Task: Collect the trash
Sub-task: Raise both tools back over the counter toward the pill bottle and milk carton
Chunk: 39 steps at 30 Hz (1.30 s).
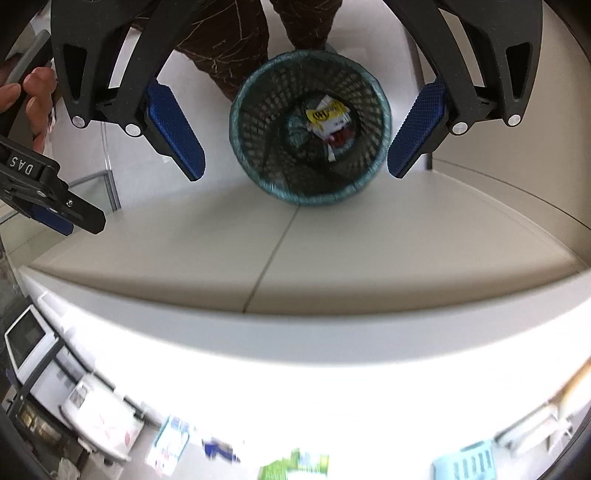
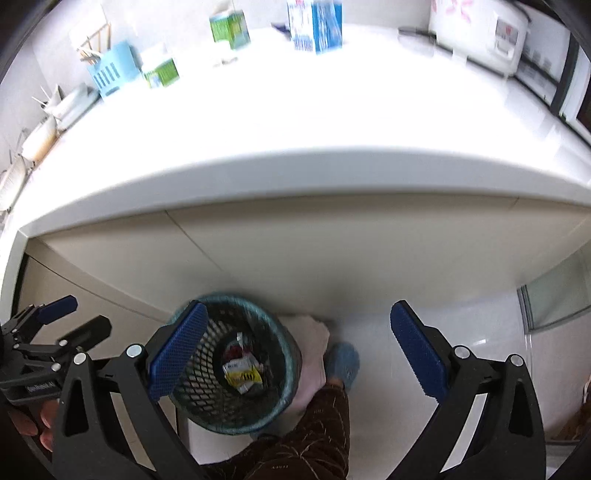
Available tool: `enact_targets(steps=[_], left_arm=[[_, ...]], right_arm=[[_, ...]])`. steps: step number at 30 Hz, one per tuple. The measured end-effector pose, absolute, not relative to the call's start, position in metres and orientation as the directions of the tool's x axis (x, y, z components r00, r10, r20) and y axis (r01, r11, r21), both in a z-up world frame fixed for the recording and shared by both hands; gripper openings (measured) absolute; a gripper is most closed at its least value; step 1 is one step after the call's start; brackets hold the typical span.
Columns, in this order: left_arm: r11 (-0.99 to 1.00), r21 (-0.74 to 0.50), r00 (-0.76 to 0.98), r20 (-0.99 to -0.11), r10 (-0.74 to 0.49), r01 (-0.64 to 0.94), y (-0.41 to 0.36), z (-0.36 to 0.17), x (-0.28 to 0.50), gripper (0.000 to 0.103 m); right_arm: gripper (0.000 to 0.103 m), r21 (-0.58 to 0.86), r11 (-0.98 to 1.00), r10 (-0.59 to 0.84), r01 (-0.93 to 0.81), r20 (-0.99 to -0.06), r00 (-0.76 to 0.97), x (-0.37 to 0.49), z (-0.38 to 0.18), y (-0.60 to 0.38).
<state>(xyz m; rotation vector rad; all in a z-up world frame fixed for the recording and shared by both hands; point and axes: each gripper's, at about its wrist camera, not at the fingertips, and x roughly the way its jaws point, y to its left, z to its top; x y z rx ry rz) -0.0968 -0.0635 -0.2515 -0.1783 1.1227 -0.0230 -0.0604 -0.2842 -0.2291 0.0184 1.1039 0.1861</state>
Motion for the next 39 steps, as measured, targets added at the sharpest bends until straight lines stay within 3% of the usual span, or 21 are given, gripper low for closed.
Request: enact_targets(steps=[18, 39], left_arm=[[0.99, -0.115, 0.568, -0.822, -0.047, -0.086, -0.042, -0.128, -0.048, 0.097], [0.985, -0.094, 0.609, -0.793, 0.014, -0.144, -0.025, -0.074, 0.046, 0.097]], right_arm=[[0.095, 0.097, 0.982, 0.176, -0.16, -0.768, 0.616, -0.014, -0.118, -0.28], [0.095, 0.09, 0.989, 0.146, -0.116, -0.717, 0.681, 0.088, -0.059, -0.281]])
